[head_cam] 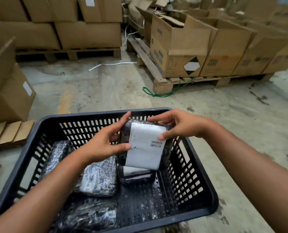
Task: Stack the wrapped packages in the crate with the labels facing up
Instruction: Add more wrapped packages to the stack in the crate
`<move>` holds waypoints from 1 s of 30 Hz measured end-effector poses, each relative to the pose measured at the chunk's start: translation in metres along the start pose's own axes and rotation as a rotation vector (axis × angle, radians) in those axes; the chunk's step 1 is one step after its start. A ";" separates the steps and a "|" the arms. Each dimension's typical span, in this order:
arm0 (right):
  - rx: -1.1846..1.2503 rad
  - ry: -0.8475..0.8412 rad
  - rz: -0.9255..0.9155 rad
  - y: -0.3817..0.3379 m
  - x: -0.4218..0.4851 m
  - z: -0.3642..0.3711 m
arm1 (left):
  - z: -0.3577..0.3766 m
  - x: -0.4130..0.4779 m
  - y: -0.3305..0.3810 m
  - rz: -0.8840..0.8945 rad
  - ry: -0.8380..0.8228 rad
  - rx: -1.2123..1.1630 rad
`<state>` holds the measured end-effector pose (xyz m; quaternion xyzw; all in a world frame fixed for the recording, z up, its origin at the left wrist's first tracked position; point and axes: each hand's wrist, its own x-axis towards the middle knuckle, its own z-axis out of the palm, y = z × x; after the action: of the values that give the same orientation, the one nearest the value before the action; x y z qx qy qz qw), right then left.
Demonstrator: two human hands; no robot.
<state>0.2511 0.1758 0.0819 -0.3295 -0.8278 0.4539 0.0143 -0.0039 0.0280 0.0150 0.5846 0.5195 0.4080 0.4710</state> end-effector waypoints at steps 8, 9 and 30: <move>0.382 0.324 -0.165 -0.006 0.011 0.016 | -0.013 0.000 0.002 0.051 0.206 -0.072; 0.418 0.330 -0.172 -0.004 0.011 0.019 | -0.017 0.000 0.001 0.049 0.226 -0.101; -0.157 0.032 0.262 0.054 0.052 0.104 | 0.015 0.018 -0.087 -0.358 -0.031 0.466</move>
<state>0.2055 0.1472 -0.0346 -0.4420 -0.8104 0.3802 -0.0578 -0.0063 0.0453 -0.0734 0.5821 0.6868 0.1792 0.3965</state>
